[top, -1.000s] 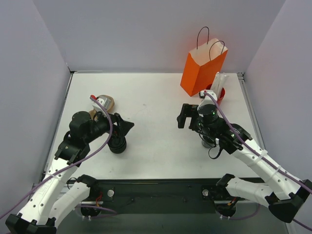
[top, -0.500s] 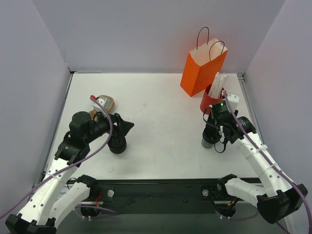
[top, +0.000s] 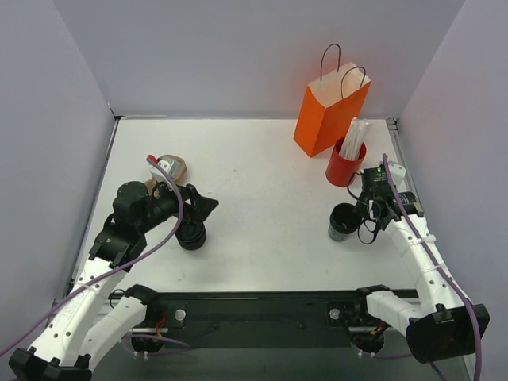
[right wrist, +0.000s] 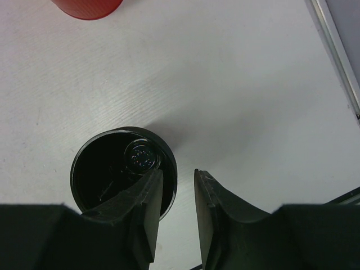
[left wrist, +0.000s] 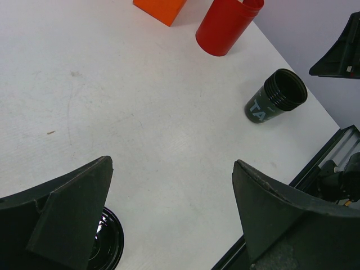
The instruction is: Pack the takeout coffee
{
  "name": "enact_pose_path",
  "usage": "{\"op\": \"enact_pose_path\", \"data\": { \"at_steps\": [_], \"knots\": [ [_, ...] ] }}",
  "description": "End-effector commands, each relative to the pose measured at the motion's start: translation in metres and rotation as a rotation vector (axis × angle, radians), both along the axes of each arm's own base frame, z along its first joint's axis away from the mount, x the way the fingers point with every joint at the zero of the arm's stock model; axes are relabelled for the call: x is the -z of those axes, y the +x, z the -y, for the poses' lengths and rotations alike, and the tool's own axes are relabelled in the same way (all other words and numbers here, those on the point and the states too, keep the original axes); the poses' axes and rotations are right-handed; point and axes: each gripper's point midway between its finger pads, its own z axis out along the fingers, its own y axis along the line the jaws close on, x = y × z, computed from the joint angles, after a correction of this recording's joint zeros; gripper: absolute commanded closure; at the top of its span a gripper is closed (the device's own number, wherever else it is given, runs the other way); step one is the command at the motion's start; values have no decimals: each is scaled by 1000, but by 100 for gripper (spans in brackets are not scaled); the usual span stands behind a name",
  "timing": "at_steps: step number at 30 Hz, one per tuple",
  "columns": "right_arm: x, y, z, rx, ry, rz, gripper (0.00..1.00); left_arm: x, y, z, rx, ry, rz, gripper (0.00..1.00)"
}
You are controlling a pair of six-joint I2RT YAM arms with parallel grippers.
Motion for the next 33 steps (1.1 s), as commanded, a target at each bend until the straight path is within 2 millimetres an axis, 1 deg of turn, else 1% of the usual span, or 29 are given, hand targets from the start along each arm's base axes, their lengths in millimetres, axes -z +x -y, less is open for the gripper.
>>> {"op": "enact_pose_path", "data": {
  "at_steps": [1, 5, 13, 18, 29, 33],
  "knots": [
    [15, -1, -7, -36, 42, -35, 71, -15, 1, 4, 15, -20, 66, 3],
    [24, -2, -6, -35, 45, -62, 72, -13, 1, 5, 18, -19, 63, 3],
    [32, 0, -5, -38, 44, -78, 75, -14, 1, 5, 23, -20, 63, 3],
    [33, 0, -4, -44, 40, -83, 79, -13, 0, 6, 26, -20, 63, 3],
    [38, -2, -4, -47, 45, -95, 79, -13, 0, 7, 29, -21, 64, 3],
    [39, -1, -4, -49, 51, -96, 81, -14, 0, 6, 29, -22, 65, 3]
  ]
}}
